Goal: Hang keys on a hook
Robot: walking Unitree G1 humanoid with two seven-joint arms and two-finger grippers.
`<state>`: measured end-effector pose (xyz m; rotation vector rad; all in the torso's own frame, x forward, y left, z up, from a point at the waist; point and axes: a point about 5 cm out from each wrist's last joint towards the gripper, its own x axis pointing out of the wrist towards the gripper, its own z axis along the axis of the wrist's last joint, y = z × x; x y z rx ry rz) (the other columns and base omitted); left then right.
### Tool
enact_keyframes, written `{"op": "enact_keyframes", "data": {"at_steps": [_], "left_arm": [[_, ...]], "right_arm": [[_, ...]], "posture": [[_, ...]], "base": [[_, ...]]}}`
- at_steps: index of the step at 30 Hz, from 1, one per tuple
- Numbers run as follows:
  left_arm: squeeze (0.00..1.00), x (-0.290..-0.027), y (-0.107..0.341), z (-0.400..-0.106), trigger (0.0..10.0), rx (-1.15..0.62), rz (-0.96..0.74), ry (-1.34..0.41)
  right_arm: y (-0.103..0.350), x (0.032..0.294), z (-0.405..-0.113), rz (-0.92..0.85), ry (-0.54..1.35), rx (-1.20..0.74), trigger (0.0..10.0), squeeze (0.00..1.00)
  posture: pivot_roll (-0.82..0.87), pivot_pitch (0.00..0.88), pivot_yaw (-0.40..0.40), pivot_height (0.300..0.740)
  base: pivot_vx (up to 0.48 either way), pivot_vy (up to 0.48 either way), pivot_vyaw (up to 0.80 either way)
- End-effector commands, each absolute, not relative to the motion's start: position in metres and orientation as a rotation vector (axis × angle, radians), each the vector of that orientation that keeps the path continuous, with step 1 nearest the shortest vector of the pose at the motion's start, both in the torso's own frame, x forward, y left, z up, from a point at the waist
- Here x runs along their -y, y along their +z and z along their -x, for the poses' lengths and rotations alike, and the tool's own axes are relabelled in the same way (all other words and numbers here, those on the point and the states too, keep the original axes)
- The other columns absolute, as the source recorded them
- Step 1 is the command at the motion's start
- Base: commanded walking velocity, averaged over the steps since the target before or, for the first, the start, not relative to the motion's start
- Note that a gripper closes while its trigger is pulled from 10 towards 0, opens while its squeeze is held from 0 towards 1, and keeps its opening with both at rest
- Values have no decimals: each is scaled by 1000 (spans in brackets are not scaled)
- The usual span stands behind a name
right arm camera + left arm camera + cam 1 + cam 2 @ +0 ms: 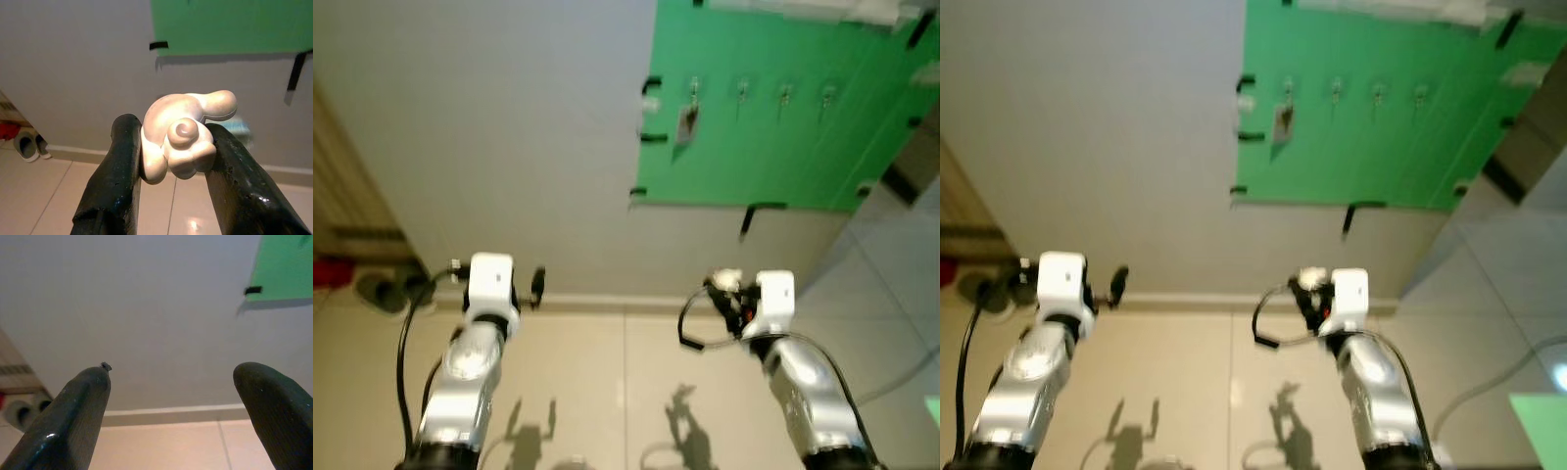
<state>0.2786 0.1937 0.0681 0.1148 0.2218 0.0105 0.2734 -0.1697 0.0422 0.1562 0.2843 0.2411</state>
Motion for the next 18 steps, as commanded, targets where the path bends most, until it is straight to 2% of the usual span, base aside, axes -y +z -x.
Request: {"op": "enact_keyframes", "data": {"at_steps": [1,9,11,12,15,16,18], "left_arm": [[0,-192,71,-285,10000,-209,-127,-14],[0,-201,83,-310,10000,-176,-155,-134],[0,-199,85,-314,10000,-163,-172,-187],[0,-195,88,-317,10000,-141,-200,-275],[0,-189,93,-322,10000,-113,-196,-352],[0,-158,131,-345,10000,-11,-93,-824],[0,-156,132,-345,10000,-9,-100,-849]], "right_arm": [[43,184,-276,-142,199,-285,10000,0],[74,189,-295,73,380,-235,10000,0],[85,189,-299,115,450,-218,10000,0],[97,189,-303,140,509,-198,10000,0],[112,188,-309,159,560,-168,10000,0],[150,182,-327,273,796,-159,10000,0],[152,182,-328,286,806,-159,10000,0]], "posture": [[35,0,-6,740],[32,0,1,740],[29,0,-2,740],[28,0,-6,740],[26,0,-8,740],[-7,0,10,740],[-7,0,10,740]], "base": [[0,0,0],[0,0,0],[0,0,0],[0,0,0],[0,0,0],[0,0,0],[0,0,0]]}}
